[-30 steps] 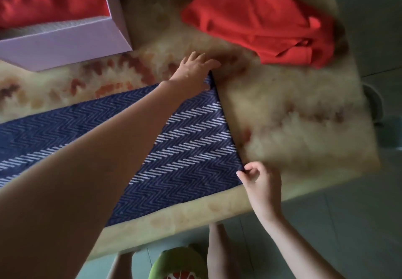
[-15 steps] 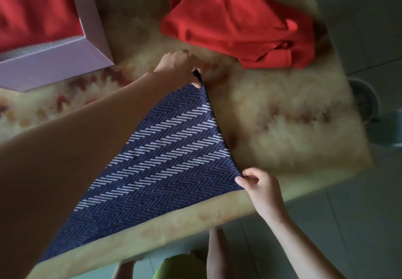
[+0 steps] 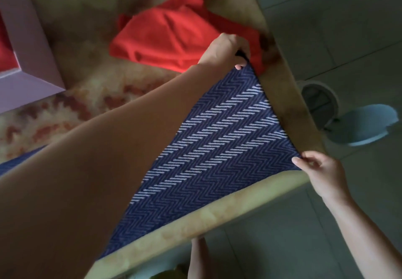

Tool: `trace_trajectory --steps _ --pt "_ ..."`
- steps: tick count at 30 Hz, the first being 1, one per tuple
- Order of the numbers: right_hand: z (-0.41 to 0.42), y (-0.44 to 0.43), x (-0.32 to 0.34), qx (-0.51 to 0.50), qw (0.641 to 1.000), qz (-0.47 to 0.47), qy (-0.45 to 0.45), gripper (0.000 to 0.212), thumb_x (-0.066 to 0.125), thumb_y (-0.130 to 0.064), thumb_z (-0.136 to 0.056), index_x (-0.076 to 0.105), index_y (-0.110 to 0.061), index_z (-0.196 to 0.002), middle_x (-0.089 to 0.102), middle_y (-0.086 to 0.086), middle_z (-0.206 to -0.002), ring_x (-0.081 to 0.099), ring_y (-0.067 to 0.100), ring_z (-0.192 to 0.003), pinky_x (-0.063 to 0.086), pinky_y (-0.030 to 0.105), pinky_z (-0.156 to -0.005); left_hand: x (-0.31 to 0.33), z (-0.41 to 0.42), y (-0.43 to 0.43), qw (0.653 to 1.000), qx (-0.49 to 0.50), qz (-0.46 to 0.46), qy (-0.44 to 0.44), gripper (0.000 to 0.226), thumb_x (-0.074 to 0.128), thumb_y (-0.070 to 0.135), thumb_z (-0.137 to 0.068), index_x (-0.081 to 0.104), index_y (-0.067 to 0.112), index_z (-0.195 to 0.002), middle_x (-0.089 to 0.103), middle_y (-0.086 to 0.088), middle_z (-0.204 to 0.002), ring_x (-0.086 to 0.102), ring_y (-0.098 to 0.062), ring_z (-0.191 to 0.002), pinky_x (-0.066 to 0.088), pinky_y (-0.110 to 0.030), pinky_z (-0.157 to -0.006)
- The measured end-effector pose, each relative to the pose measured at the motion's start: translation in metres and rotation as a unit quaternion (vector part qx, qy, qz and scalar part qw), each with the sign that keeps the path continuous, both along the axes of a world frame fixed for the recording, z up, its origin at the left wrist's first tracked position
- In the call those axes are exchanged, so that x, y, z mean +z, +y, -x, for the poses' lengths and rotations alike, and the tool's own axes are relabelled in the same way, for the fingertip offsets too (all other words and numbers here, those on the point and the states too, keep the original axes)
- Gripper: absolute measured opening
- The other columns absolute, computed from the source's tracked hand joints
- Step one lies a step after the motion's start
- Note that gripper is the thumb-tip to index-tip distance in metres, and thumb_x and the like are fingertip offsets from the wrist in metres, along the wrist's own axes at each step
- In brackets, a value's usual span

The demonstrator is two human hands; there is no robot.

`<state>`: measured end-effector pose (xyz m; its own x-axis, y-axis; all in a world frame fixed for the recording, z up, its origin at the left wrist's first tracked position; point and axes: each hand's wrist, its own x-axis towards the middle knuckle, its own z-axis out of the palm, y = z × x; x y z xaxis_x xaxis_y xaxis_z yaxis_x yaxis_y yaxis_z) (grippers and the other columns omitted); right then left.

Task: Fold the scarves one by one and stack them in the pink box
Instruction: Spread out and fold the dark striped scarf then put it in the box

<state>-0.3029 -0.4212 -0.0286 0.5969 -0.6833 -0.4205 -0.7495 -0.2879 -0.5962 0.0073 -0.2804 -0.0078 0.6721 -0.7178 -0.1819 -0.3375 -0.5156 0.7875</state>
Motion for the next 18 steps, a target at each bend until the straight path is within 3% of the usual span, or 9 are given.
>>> trace_trajectory --steps 4,6,8,11,14,18 --pt "-0.004 -0.013 -0.001 -0.003 1.000 -0.013 -0.004 0.011 0.074 -0.009 -0.079 0.063 -0.011 -0.081 0.062 -0.008 -0.060 0.055 -0.007 -0.051 0.037 0.006 -0.052 0.000 -0.001 -0.012 1.000 0.001 0.006 -0.004 0.018 0.066 -0.001 -0.069 0.071 0.005 -0.085 0.070 -0.010 -0.077 0.059 -0.009 -0.065 0.047 -0.019 -0.067" --pt "-0.003 -0.009 -0.002 -0.005 1.000 -0.026 -0.008 0.013 0.073 -0.009 -0.080 0.062 -0.014 -0.076 0.063 -0.012 -0.053 0.055 -0.007 -0.051 0.037 0.005 -0.052 -0.003 0.002 -0.007 1.000 0.009 -0.008 -0.011 0.021 0.067 0.001 -0.070 0.073 0.005 -0.090 0.070 -0.008 -0.085 0.055 -0.006 -0.072 0.038 -0.008 -0.062" --pt "-0.001 -0.001 0.000 -0.007 0.998 -0.047 -0.028 0.018 0.072 -0.006 -0.080 0.061 -0.017 -0.071 0.063 -0.018 -0.054 0.055 -0.005 -0.051 0.037 0.005 -0.052 -0.004 0.004 0.006 1.000 0.017 -0.014 -0.004 0.022 0.068 0.001 -0.073 0.073 0.005 -0.094 0.066 -0.003 -0.084 0.050 0.005 -0.067 0.031 -0.001 -0.058" --pt "0.000 0.020 0.012 0.011 0.996 -0.076 -0.051 0.017 0.072 -0.004 -0.080 0.062 -0.015 -0.071 0.064 -0.016 -0.057 0.056 -0.002 -0.054 0.039 0.008 -0.054 -0.006 0.007 0.028 0.999 0.053 0.006 0.010 0.017 0.074 0.012 -0.075 0.074 0.006 -0.090 0.064 0.000 -0.078 0.048 0.014 -0.051 0.033 -0.004 -0.056" --pt "-0.002 0.052 0.028 0.060 0.992 -0.099 -0.047 0.014 0.072 -0.004 -0.079 0.063 -0.012 -0.072 0.067 -0.009 -0.061 0.057 0.001 -0.055 0.041 0.012 -0.056 -0.005 0.010 0.055 0.990 0.142 0.004 0.024 0.036 0.069 0.039 -0.082 0.073 0.003 -0.083 0.065 -0.009 -0.068 0.048 0.003 -0.054 0.035 -0.014 -0.055" --pt "-0.005 0.111 0.040 0.154 0.983 -0.098 -0.004 0.016 0.074 -0.009 -0.077 0.065 -0.020 -0.071 0.068 -0.003 -0.066 0.060 0.010 -0.060 0.044 0.023 -0.060 -0.004 0.015 0.113 0.983 0.175 -0.029 0.042 0.014 0.070 0.014 -0.081 0.074 0.009 -0.093 0.072 -0.008 -0.090 0.056 -0.003 -0.069 0.036 -0.003 -0.063"
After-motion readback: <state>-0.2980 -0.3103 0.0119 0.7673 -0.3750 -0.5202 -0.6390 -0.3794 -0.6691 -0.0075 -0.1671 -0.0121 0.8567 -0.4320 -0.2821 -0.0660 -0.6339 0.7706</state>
